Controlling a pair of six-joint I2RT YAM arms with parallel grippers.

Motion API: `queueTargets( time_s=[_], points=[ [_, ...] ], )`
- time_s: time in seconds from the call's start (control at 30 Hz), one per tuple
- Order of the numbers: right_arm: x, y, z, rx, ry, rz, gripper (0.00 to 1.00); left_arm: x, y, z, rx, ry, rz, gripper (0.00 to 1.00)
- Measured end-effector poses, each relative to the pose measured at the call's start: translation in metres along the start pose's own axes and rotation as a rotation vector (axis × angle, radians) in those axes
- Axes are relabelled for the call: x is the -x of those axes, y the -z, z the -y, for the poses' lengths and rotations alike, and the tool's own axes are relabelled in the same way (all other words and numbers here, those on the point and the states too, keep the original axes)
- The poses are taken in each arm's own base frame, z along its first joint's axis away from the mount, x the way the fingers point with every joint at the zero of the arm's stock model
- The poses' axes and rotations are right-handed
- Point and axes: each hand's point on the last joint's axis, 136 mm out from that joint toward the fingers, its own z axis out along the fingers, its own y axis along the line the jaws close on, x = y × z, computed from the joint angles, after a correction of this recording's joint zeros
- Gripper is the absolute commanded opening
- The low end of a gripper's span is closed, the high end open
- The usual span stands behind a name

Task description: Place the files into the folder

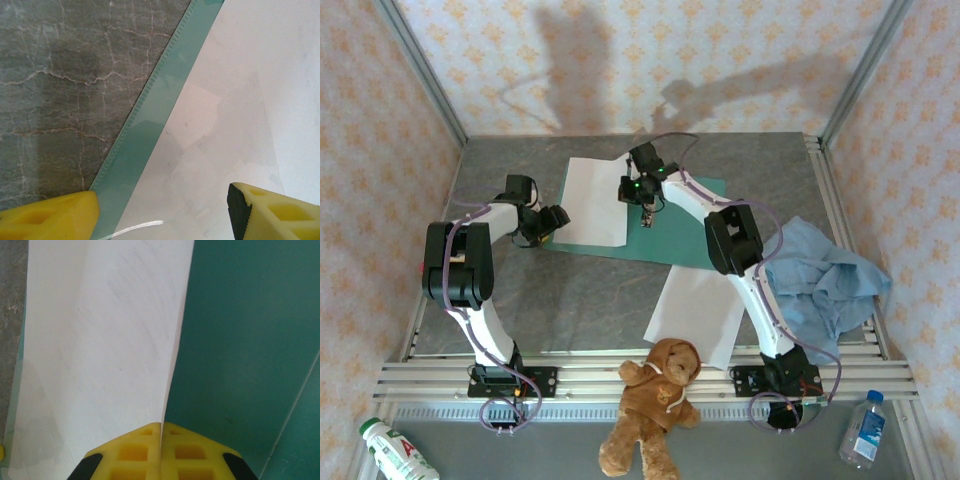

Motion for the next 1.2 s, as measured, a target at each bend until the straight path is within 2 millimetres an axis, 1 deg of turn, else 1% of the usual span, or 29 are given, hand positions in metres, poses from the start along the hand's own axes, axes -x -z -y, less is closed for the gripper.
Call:
queueTargets(
  time_s=[0.27,0.4,0.87,1.07,1.2],
  points=[
    [-0.005,-0.003,-0.001,0.0,-0.011,-0.009,0.05,0.0,0.0,0.0,-0.002,0.0,0.0,0.73],
    [-0.018,-0.01,0.006,-0.014,-0.047,-0.035,0.05,0.0,0.0,0.001,-0.004,0.001,-0.001,0.73],
    [-0.018,-0.011,0.005,-0.016,-0.087,-0.015,0.05,0.0,0.0,0.001,-0.006,0.001,-0.003,0.74],
    [-0.019,-0.011,0.004,-0.02,-0.084,-0.014,0.05,0.0,0.002,0.004,-0.017,-0.002,0.001,0.82],
    [-0.02,-0.012,0.002,-0.02,-0.08,-0.016,0.05,-0.001,0.005,0.004,-0.015,-0.003,0.002,0.84]
  ],
)
